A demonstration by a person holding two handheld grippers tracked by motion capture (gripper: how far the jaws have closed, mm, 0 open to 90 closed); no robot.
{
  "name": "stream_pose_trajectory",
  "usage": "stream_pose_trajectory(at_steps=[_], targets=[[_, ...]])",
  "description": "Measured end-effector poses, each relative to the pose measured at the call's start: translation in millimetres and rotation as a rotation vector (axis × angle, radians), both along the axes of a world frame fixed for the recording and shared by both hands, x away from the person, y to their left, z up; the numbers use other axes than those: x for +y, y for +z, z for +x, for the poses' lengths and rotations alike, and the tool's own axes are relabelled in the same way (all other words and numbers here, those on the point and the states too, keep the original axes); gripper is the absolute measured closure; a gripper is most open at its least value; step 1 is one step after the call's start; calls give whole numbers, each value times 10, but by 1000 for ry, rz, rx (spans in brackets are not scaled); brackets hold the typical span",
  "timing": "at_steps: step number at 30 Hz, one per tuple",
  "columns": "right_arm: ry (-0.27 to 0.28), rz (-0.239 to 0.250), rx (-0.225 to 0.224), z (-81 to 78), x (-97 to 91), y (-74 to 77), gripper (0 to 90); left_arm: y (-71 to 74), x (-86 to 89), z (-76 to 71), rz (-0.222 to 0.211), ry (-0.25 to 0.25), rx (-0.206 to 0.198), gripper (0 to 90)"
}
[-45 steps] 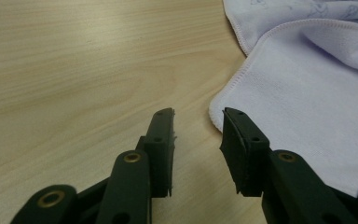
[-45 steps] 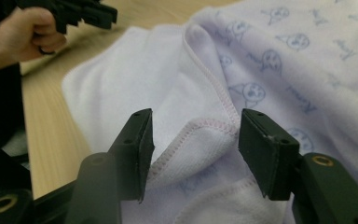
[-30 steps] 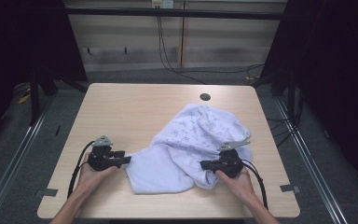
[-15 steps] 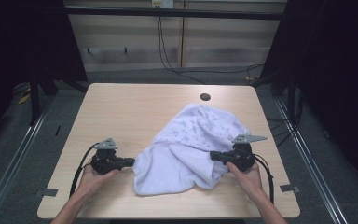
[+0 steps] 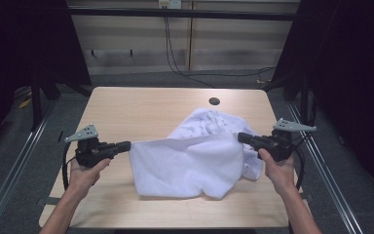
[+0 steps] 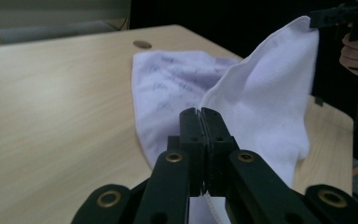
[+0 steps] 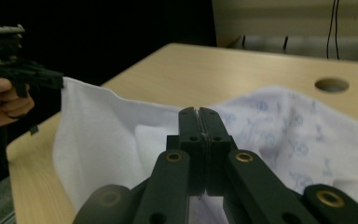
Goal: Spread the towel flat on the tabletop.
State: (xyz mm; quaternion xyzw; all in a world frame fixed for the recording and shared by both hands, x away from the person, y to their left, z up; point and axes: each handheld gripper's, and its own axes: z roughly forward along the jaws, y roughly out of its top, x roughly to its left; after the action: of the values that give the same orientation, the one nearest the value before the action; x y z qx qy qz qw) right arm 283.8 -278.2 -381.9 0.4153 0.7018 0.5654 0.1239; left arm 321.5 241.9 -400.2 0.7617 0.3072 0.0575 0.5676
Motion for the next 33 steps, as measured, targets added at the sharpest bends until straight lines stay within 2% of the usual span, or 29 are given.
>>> stream_pose_trajectory(at_steps=[2, 4, 6, 9, 11, 13, 14, 15, 16, 19, 20, 22, 23, 24, 25, 27, 29, 32, 33], targets=[[1, 19, -43, -48, -37, 159, 891, 136, 13, -30, -33, -10, -26, 889], [5, 27, -75, -95, -63, 304, 891, 318, 35, -93, -60, -6, -68, 889], [17, 39, -102, -163, -77, 437, 891, 502, 64, -192, -79, -25, -112, 889], [54, 50, -144, -343, -73, 588, 891, 654, 107, -356, -101, -43, -149, 889], [88, 62, -154, -519, -75, 619, 891, 669, 154, -502, -129, -63, -156, 889], [105, 56, -147, -680, -73, 579, 891, 580, 173, -671, -105, -92, -149, 889], [118, 49, -140, -780, -77, 531, 891, 473, 178, -778, -84, -107, -133, 889], [133, 51, -123, -905, -86, 445, 890, 395, 183, -841, -70, -116, -118, 889], [143, 47, -113, -980, -93, 385, 890, 253, 195, -944, -49, -123, -90, 889], [164, 53, -48, -1301, -127, 99, 889, -25, 231, -1151, -34, -172, -29, 888], [168, 36, -27, -1406, -132, 12, 888, -102, 244, -1220, -23, -190, -16, 888], [186, 30, 21, -1595, -144, -139, 881, -214, 270, -1340, -6, -240, 8, 885], [193, 27, 38, -1684, -150, -202, 860, -259, 291, -1401, 19, -267, 17, 885], [207, 21, 64, -1771, -155, -261, 811, -288, 309, -1438, 28, -283, 24, 884], [209, 9, 73, -1823, -166, -290, 787, -309, 329, -1461, 34, -287, 36, 879], [193, 4, 74, -1859, -206, -305, 743, -335, 378, -1461, 3, -292, 48, 841], [172, 1, 68, -1807, -236, -303, 723, -351, 414, -1406, -23, -280, 64, 804], [151, -57, 76, -1572, -174, -372, 695, -384, 375, -1240, -24, -272, 74, 785], [146, -70, 94, -1468, -136, -420, 677, -391, 334, -1161, 1, -256, 75, 783]])
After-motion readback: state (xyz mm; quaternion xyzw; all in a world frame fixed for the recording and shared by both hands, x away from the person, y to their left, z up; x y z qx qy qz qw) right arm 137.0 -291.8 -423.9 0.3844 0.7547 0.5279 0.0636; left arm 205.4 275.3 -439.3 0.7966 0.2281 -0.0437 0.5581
